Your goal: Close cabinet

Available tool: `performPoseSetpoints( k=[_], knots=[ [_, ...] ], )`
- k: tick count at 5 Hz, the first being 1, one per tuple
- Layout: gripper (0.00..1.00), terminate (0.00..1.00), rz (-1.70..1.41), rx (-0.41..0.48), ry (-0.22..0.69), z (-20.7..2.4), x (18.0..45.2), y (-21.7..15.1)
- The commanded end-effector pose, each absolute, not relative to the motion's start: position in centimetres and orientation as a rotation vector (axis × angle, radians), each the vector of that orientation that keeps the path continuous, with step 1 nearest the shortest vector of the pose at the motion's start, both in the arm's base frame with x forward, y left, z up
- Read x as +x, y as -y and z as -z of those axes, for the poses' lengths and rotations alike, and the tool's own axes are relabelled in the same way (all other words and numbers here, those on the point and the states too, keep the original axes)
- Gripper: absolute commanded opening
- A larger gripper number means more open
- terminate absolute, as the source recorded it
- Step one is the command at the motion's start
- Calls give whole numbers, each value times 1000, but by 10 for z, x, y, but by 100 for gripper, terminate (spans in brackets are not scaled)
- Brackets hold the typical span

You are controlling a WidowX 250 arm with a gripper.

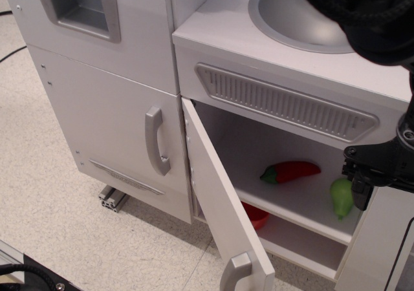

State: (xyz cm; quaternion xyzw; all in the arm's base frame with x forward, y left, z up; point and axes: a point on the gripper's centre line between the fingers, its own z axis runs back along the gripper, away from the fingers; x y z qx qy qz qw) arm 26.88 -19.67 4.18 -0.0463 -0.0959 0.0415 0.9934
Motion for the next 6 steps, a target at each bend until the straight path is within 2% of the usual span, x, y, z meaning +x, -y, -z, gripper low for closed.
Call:
performPoseSetpoints(
  k=[1,3,5,6],
  knots=[
    [100,0,-83,-93,192,-42,269,197],
    [100,0,-96,-70,243,-57,256,135],
    [100,0,-238,-11,286,-56,255,80],
    [100,0,-333,4,262,-42,250,68]
  ],
)
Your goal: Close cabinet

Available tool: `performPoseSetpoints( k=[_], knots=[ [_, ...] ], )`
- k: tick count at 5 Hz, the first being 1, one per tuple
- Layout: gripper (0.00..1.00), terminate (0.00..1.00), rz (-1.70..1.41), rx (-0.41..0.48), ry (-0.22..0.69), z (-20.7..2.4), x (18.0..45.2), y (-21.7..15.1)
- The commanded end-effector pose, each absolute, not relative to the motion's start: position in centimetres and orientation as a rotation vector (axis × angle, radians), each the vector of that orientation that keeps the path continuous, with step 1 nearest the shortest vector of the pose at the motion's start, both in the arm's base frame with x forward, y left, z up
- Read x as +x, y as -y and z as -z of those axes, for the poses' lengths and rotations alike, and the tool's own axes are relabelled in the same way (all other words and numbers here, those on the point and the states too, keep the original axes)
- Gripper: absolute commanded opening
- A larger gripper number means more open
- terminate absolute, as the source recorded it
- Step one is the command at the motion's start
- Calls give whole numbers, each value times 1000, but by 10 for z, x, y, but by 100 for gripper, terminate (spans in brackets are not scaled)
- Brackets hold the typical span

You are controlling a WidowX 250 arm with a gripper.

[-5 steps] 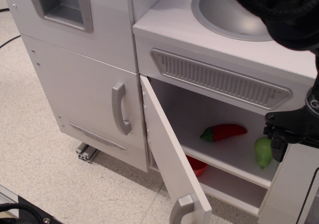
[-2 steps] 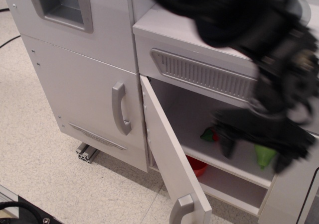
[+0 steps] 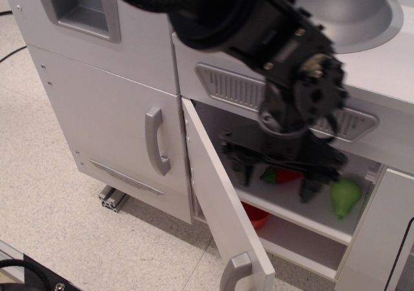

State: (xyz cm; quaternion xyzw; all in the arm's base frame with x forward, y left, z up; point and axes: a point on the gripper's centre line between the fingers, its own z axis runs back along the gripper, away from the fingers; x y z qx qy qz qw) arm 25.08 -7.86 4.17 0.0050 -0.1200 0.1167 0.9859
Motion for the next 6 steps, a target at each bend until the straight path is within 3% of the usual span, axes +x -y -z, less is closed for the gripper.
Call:
performPoseSetpoints(
  k=[1,4,6],
  knots=[
    [100,0,-385,5,243,-33,244,61],
    [100,0,-513,14,238,6,257,75],
    [100,0,-517,-53,250,-1,284,114]
  ],
)
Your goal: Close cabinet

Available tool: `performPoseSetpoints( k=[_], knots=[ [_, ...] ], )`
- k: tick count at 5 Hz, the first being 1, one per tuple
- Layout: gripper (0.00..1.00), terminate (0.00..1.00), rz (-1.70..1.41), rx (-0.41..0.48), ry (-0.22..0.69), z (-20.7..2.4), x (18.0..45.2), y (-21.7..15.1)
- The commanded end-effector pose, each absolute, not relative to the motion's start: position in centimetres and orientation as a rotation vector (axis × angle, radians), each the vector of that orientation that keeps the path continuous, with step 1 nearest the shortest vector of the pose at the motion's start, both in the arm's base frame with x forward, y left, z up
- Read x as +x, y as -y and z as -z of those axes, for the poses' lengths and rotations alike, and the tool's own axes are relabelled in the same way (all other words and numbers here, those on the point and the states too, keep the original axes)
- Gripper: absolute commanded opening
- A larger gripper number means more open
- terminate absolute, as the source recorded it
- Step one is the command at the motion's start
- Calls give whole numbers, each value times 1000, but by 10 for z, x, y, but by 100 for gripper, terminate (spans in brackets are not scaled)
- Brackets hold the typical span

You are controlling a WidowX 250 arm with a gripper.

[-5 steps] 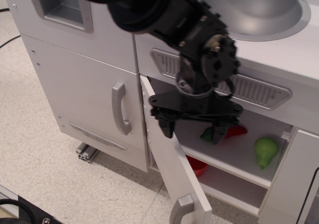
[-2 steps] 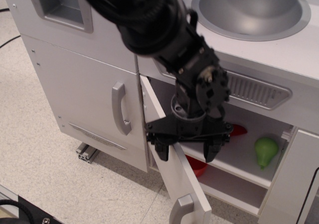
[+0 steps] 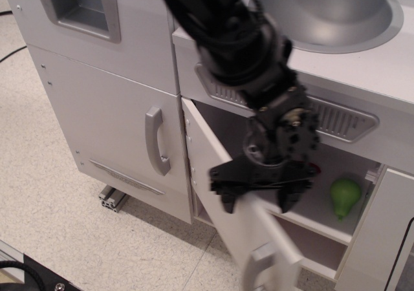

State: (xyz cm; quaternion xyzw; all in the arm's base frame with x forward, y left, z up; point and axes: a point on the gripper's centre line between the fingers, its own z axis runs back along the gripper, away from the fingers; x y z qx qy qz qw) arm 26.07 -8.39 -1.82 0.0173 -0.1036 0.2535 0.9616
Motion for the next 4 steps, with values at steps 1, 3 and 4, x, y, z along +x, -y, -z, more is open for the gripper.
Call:
performPoseSetpoints(
  k=[1,3,4],
  knots=[
    [100,0,-536,-105,255,-13,299,131],
    [100,0,-385,-155,234,-43,267,128],
    [100,0,-294,-124,190,-37,241,111]
  ],
)
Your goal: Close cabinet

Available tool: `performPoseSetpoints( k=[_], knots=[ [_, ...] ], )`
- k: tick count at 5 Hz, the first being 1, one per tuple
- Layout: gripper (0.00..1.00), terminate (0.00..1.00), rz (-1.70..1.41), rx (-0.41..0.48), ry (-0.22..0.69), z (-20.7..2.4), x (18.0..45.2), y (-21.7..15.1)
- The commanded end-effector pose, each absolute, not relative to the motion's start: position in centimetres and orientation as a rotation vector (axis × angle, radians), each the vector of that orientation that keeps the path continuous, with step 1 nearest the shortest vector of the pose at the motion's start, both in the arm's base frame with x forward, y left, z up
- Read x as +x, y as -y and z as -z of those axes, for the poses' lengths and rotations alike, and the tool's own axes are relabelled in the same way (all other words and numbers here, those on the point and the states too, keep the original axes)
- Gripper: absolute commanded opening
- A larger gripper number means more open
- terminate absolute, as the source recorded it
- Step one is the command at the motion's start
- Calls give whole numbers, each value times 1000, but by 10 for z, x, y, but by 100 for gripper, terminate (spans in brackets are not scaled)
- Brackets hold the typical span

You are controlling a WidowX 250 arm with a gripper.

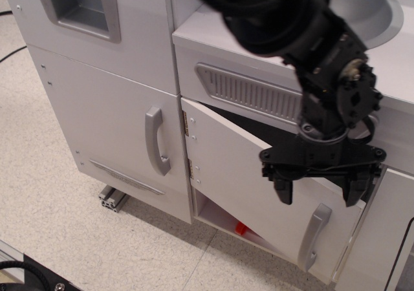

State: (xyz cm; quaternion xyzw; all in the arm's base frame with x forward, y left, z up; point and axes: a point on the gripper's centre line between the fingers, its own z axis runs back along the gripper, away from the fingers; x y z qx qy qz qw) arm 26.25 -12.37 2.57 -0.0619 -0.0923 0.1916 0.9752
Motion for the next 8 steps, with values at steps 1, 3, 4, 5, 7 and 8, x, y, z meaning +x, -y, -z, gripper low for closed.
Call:
performPoseSetpoints(
  k=[1,3,4,5,7,8],
  knots=[
    [100,0,-244,-65,193,-15,230,100],
    [100,0,-253,-11,241,34,249,99],
    [100,0,-320,-20,254,38,269,103],
    [100,0,-368,-25,277,39,286,109],
    [100,0,-408,-50,319,34,307,117],
    [100,0,-395,-56,310,32,305,117]
  ],
)
